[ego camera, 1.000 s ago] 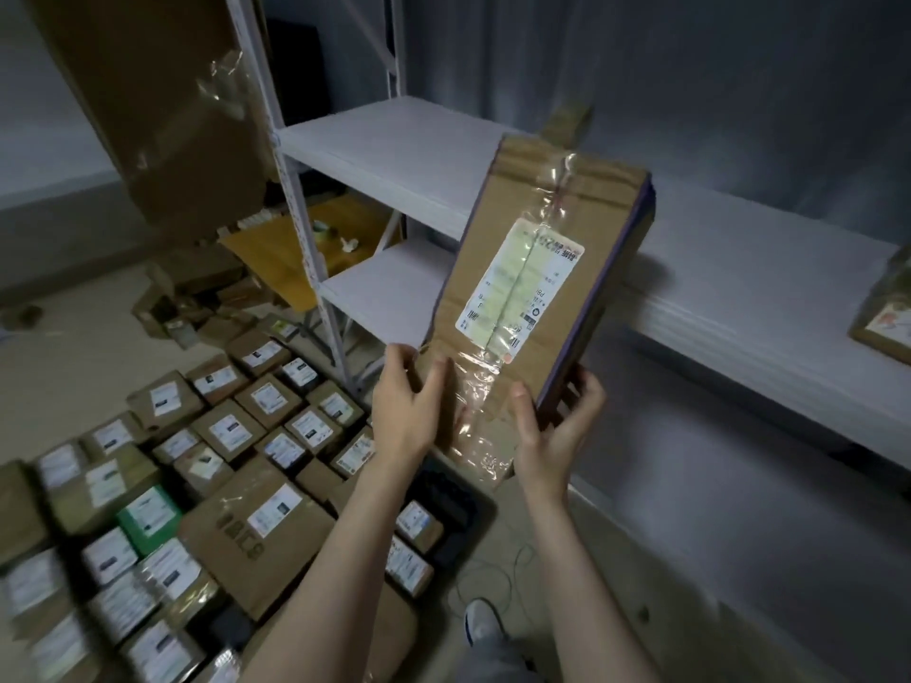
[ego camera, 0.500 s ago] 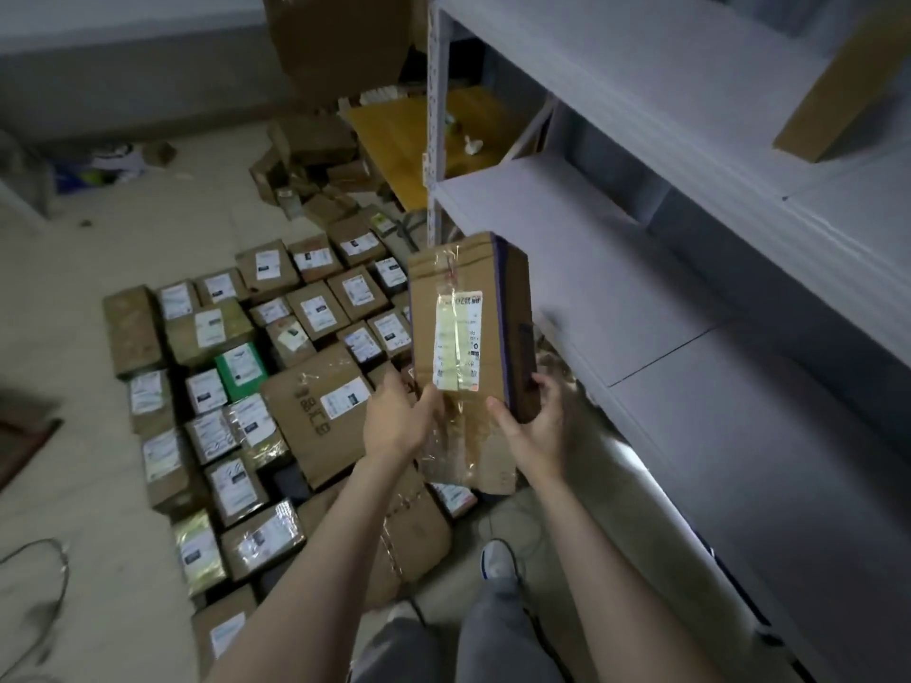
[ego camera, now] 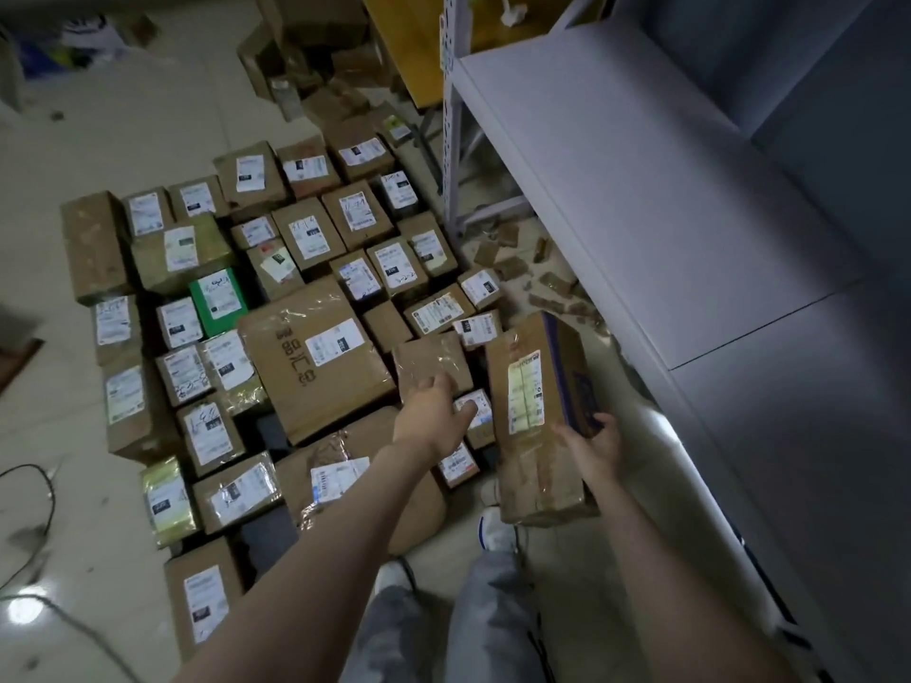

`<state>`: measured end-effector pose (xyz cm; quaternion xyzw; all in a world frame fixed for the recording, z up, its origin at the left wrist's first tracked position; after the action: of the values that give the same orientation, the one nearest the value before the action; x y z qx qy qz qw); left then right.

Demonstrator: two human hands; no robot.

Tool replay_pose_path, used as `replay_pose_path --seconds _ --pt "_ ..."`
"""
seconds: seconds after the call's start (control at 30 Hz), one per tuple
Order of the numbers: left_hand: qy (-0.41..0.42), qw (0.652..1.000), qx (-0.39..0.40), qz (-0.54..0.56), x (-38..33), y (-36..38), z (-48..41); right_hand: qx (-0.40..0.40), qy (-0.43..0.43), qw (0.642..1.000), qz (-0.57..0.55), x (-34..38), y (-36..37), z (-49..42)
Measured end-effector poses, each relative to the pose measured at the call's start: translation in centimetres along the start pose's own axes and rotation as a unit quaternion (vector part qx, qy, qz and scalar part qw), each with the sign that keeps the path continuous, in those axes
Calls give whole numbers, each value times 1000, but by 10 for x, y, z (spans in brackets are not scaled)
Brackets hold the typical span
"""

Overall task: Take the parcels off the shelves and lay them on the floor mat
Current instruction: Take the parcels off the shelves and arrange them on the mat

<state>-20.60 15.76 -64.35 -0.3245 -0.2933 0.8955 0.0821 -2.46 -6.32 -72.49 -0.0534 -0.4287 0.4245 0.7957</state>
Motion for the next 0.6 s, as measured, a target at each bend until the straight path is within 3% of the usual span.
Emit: replay_pose_path --seconds 0.23,0.6 --pt "-49 998 25 -40 36 30 -79 -23 68 997 35 -48 -7 -84" --pt "-59 996 23 -65 67 85 -171 101 91 991 -1 -91 27 -205"
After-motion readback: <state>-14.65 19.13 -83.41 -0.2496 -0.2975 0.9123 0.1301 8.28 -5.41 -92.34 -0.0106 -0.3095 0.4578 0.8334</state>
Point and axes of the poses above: each hand's wrist, its own z-axis away from the middle knuckle, its own y-axis out of the palm, x = y × z, the point moved 9 cm from there along -z, towards the middle knuckle, and after that the axes turned 11 degrees about x, right-handed, at the moved point
